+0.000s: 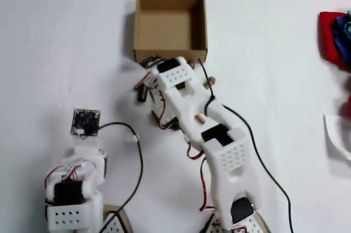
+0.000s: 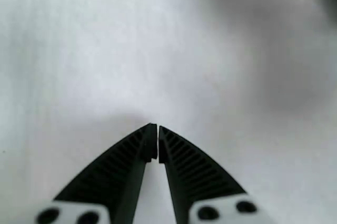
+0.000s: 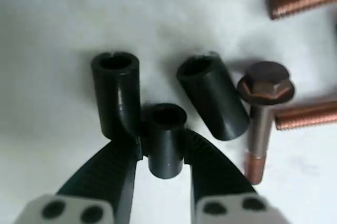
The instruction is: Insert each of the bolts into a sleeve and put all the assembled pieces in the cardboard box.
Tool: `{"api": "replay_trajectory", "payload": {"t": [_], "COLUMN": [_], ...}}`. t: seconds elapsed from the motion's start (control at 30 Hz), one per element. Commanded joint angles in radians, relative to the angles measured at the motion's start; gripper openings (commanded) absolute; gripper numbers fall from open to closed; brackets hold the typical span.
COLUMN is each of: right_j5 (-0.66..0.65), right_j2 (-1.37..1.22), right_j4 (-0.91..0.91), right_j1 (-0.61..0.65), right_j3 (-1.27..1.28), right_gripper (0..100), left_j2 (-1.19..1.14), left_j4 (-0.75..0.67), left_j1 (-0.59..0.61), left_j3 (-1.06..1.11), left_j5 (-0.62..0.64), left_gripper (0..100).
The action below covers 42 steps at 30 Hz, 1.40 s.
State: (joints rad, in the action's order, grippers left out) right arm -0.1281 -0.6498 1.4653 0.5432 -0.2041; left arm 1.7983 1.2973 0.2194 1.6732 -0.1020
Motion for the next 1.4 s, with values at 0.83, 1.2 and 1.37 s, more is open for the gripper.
{"api": "replay_trajectory", "payload": {"t": [0.83, 1.2, 1.37], "right_j5": [-0.143, -0.290, -0.282], "right_j2": [0.723, 1.242, 1.409], "right_j4": [0.283, 0.143, -0.059], "right_j1": [-0.216, -0.499, -0.556], "right_j3": [0.106, 0.632, 0.927], "right_gripper": [2.0, 2.0, 2.0], "left_j2": [0.014, 0.014, 0.014], "left_j4": [-0.014, -0.014, -0.014], "left_j1": [-0.009, -0.009, -0.009], "left_j3": [0.019, 0.019, 0.019], "left_j5": [-0.005, -0.005, -0.005], "left_gripper": [3, 3, 3]}}
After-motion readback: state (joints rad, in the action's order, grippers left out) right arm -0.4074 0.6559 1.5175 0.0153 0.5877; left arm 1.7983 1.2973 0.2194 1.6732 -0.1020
